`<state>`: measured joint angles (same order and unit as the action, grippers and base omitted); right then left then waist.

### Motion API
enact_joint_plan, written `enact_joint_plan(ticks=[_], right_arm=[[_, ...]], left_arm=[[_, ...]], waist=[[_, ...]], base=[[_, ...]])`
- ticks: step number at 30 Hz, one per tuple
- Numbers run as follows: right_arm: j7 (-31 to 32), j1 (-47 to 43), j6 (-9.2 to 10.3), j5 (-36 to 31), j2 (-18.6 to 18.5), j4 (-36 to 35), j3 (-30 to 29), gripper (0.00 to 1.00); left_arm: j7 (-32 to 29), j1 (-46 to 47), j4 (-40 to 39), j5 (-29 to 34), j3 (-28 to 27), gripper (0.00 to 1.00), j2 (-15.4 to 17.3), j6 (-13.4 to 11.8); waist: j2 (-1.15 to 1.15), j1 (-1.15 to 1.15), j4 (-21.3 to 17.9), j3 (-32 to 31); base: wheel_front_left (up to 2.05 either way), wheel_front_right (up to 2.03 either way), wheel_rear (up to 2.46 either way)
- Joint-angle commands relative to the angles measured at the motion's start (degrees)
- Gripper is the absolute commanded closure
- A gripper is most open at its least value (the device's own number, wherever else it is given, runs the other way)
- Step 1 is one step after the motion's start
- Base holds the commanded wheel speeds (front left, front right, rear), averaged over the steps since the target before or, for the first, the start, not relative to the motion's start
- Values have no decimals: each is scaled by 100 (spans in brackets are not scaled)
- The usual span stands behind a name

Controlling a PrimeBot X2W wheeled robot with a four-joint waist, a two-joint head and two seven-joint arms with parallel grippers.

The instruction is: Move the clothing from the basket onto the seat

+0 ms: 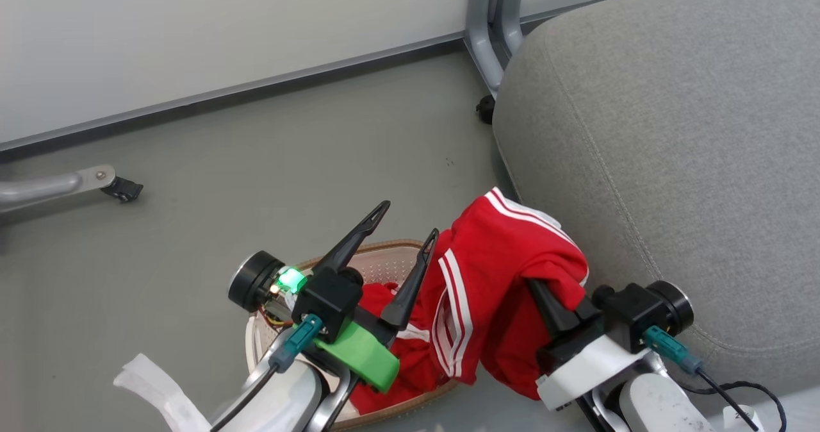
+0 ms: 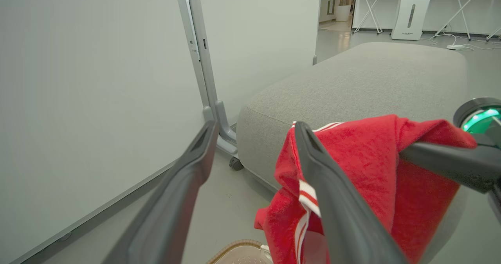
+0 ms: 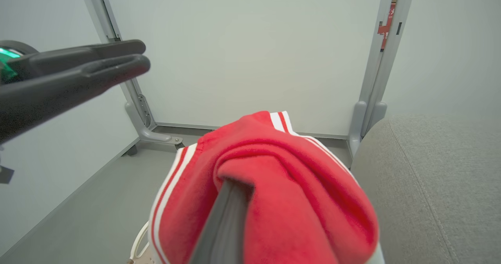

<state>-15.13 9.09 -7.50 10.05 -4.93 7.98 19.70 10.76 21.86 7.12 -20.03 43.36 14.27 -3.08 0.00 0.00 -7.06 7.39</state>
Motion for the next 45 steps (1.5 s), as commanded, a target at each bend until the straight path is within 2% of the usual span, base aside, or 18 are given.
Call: enact_joint_plan(ticks=[1,13,24,29,34,40,45], right_arm=[[-3,84,2,-46,-3,-113,-68,100],[-3,224,3,154,142,-894,-561,100],[-3,51,3,118,205,-1255,-740,100],[-3,29,3,356,204,-1529,-962,100],[-3,399,3,516,204,-1826,-1431,100],[-2,1389,3,839,168,-1999,-2228,100],[-2,2495,3,1047,-435,-1826,-2775,100]], left_arm=[[77,-36,22,24,-17,0,70,32],[142,-36,-106,153,-51,0,524,81],[-166,92,-471,323,70,0,848,92],[-360,138,-650,386,128,0,982,121],[-567,227,-848,429,161,0,1087,145],[-886,517,-1220,567,243,0,1228,255],[-1203,865,-1688,751,274,0,1345,354]], waist=[[0,0,-247,238],[0,0,-1217,863],[0,0,-2030,1254],[0,0,-2295,1470],[0,0,-2396,1761],[0,0,-2237,2390],[0,0,-1945,3099]], base=[[0,0,0],[0,0,0],[0,0,0],[0,0,0],[0,0,0],[0,0,0],[0,0,0]])
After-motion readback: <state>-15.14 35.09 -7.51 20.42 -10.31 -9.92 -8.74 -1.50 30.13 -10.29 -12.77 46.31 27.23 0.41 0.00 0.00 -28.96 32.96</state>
